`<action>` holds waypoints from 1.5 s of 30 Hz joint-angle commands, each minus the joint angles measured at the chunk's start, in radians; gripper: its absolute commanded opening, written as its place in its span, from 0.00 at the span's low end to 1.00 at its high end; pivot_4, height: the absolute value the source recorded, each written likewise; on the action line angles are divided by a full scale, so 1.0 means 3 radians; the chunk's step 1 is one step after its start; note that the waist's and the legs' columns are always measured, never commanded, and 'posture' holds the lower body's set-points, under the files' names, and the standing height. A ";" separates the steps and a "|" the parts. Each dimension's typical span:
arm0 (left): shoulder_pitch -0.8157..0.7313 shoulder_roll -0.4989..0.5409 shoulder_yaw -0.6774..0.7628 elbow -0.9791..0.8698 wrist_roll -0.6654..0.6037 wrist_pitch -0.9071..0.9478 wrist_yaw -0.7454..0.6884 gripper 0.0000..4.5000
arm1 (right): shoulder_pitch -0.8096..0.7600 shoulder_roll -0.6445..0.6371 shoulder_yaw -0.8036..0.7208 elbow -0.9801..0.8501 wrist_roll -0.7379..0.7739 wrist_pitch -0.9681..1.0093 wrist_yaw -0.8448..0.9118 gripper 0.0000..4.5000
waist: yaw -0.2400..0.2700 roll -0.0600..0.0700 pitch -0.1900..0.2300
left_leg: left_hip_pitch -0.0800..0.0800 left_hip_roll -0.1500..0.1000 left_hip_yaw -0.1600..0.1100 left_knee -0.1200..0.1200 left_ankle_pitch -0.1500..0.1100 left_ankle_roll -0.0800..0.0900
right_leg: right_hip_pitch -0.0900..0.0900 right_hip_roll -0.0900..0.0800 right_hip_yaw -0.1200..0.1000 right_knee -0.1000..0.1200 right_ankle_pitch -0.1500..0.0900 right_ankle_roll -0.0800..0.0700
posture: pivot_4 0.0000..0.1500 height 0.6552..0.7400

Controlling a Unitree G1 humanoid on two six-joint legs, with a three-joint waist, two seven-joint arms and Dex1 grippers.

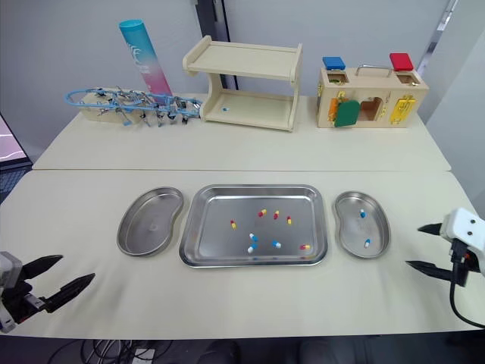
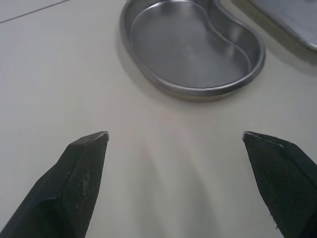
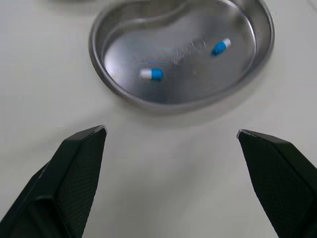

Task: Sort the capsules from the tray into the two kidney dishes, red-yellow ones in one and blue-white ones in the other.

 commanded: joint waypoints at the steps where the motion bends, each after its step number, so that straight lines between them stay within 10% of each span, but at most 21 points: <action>1: -0.0034 -0.0058 -0.0114 -0.0324 -0.0125 0.0070 0.0035 1.00 | -0.0269 0.0060 0.0139 -0.0599 0.0350 0.0384 -0.0140 0.99 | 0.0001 0.0000 0.0000 | 0.0000 0.0000 -0.0001 0.0000 0.0000 0.0000 | 0.0000 0.0000 -0.0001 0.0000 0.0000 0.0000 | 1.00 1.00; 26: -0.0080 -0.0430 -0.0716 -0.1136 -0.0299 0.0133 0.0254 1.00 | -0.1778 0.1435 0.2251 -0.1380 0.0117 0.1616 -0.1412 0.99 | 0.0061 -0.0002 -0.0001 | -0.0005 0.0000 -0.0007 0.0002 0.0000 0.0000 | -0.0005 0.0001 -0.0005 -0.0002 0.0000 0.0000 | 1.00 1.00; 35: -0.0247 -0.0287 -0.0702 -0.1070 -0.0264 0.0119 0.0252 1.00 | -0.1464 0.1173 0.1935 -0.1662 0.0262 0.1387 -0.1158 0.99 | 0.0076 -0.0003 -0.0002 | -0.0006 0.0000 -0.0008 0.0002 0.0000 0.0000 | -0.0004 0.0001 -0.0007 -0.0002 0.0000 0.0000 | 1.00 1.00; 45: -0.0428 0.0070 -0.0654 -0.0932 -0.0278 0.0232 0.0095 1.00 | -0.0376 0.0604 0.0455 -0.1578 0.0728 0.0648 -0.0339 0.99 | 0.0056 -0.0003 -0.0002 | -0.0002 0.0000 -0.0006 0.0001 0.0000 0.0000 | -0.0001 0.0001 -0.0006 -0.0001 0.0000 0.0000 | 1.00 1.00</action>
